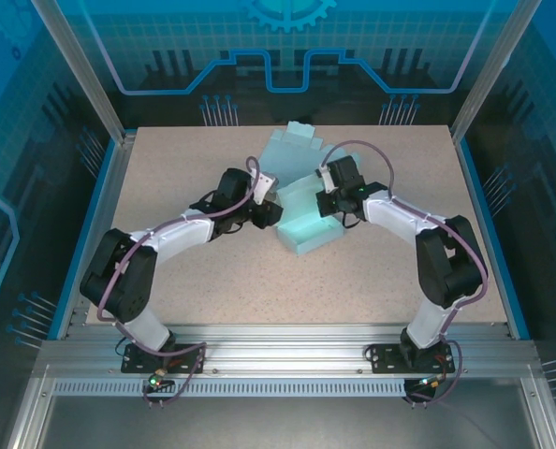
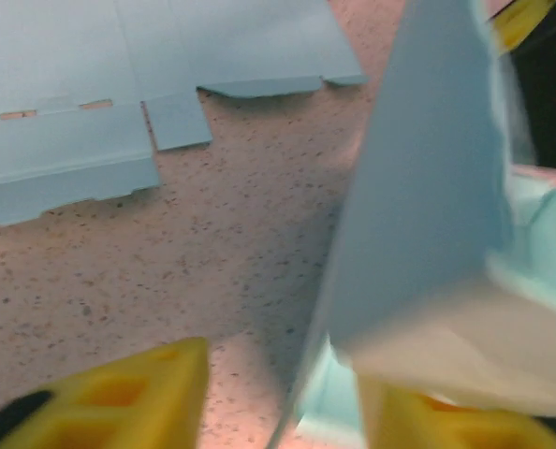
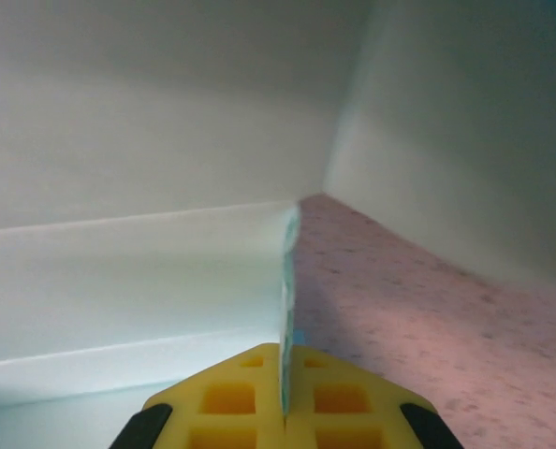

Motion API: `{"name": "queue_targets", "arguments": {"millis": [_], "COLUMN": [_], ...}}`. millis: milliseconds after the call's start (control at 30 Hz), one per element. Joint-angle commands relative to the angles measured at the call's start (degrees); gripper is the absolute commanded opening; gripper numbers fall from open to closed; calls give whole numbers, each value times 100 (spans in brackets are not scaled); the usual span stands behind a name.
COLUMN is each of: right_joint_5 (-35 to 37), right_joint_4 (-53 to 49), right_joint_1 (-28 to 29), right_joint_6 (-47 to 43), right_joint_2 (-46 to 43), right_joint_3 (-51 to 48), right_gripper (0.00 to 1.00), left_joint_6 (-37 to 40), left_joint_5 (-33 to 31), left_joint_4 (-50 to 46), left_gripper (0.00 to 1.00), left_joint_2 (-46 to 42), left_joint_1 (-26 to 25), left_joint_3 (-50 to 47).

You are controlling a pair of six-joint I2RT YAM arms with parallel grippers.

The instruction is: Fold the paper box

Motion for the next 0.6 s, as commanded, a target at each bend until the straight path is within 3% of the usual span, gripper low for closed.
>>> {"name": "queue_targets", "arguments": {"millis": [0,233,400,567], "right_joint_5": [-367,-358,-323,-362], "right_joint_4": [46,11,11,-22], "right_joint_1": [246,243,243,243], "right_joint_6": [-34,-56,-9,17], "right_joint_2": [-140,-296,-306,-278], "right_joint_3": [-109,-182,-193,-149], "right_gripper": [0,0,0,0], "left_joint_6": [303,411,638,810], "left_joint_5": [-53,522,949,938], "left_joint_4": [102,-52,-87,303], "left_gripper": [59,62,62,62], "left_joint_2": [-431,-984,-1045,-968], "left_joint_1": [20,899,954,956], "left_joint_3": [-173,-580,-747,-1074]}}
